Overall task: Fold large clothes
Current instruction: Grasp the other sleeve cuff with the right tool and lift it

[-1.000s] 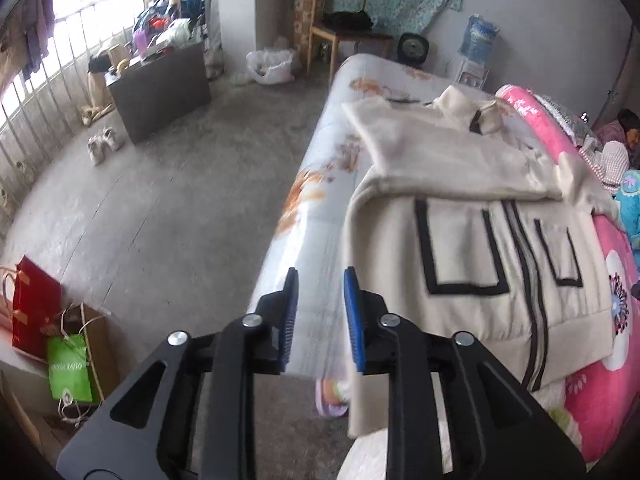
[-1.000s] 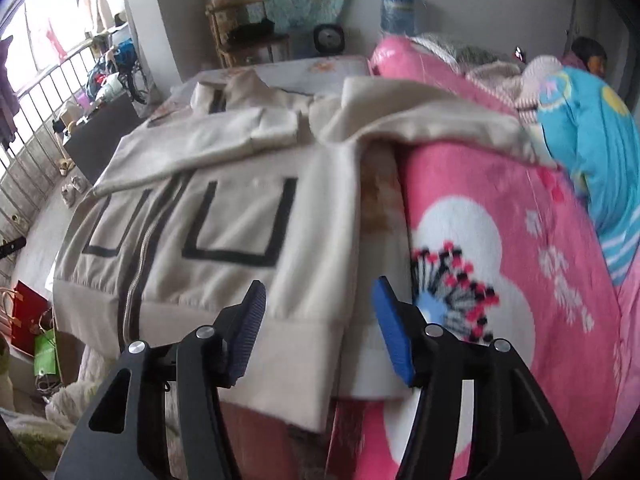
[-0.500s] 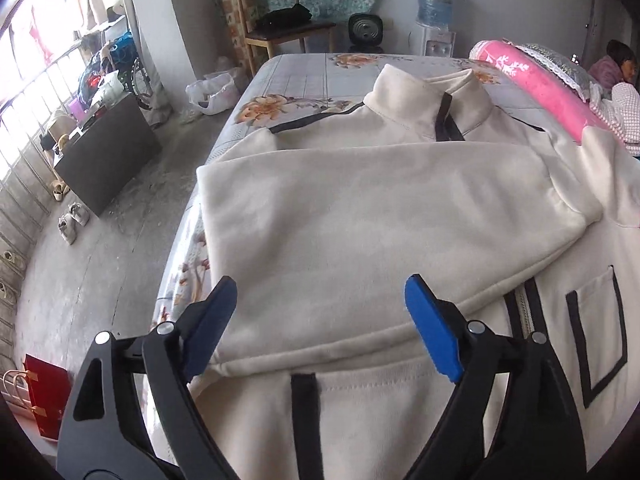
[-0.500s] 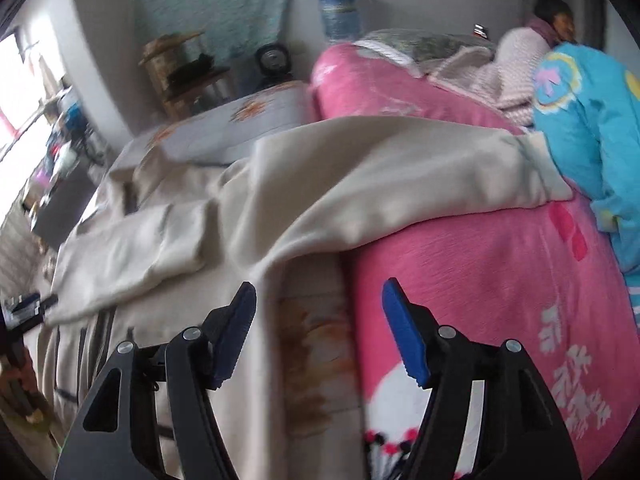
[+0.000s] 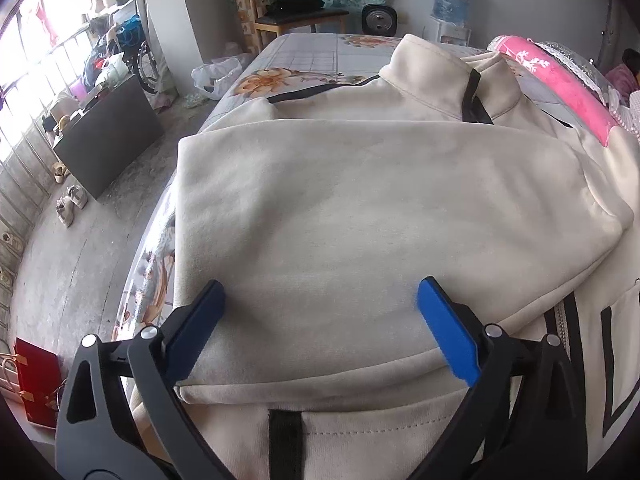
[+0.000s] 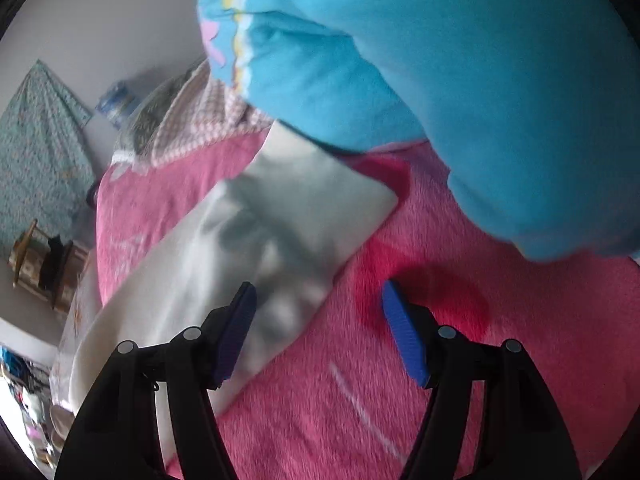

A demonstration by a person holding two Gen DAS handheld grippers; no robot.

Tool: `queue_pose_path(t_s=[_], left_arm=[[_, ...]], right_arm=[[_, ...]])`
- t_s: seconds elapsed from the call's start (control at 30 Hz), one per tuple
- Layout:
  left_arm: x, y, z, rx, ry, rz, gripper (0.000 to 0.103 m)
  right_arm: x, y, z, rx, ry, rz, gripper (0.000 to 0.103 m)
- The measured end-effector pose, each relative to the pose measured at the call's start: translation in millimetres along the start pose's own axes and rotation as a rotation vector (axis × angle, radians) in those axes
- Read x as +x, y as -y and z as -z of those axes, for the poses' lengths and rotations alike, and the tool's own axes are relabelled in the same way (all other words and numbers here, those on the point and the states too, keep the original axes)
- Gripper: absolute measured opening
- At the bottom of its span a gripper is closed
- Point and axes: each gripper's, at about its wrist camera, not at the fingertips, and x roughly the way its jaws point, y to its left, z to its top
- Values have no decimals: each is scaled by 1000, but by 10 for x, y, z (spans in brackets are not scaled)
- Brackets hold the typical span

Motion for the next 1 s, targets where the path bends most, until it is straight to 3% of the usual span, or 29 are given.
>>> queue_pose_path(t_s=[0.07, 0.1, 0.23, 0.3, 0.43, 0.73, 1.0], left_arm=[[16, -12, -14, -8, -5, 7, 95], [21, -18, -16, -10, -7, 10, 96], [29, -32, -8, -13, -1, 15, 96], [30, -34, -3, -12, 4, 16, 96], [32, -38, 2, -13, 6, 17, 96], [-101, -114, 2, -39, 60, 43, 91], [-234, -271, 50, -65, 37, 120, 45]], right_arm=[[63, -54, -6, 2, 31, 26, 64], [75, -64, -32, -6, 41, 41, 59], [40, -171, -45, -53, 72, 68, 23], [-60, -196, -50, -77, 102, 76, 13], [-440, -389, -68, -181, 193, 69, 11], [-1706, -1203, -63, -411, 389, -75, 10], [-2619, -2021, 479, -629, 489, -268, 10]])
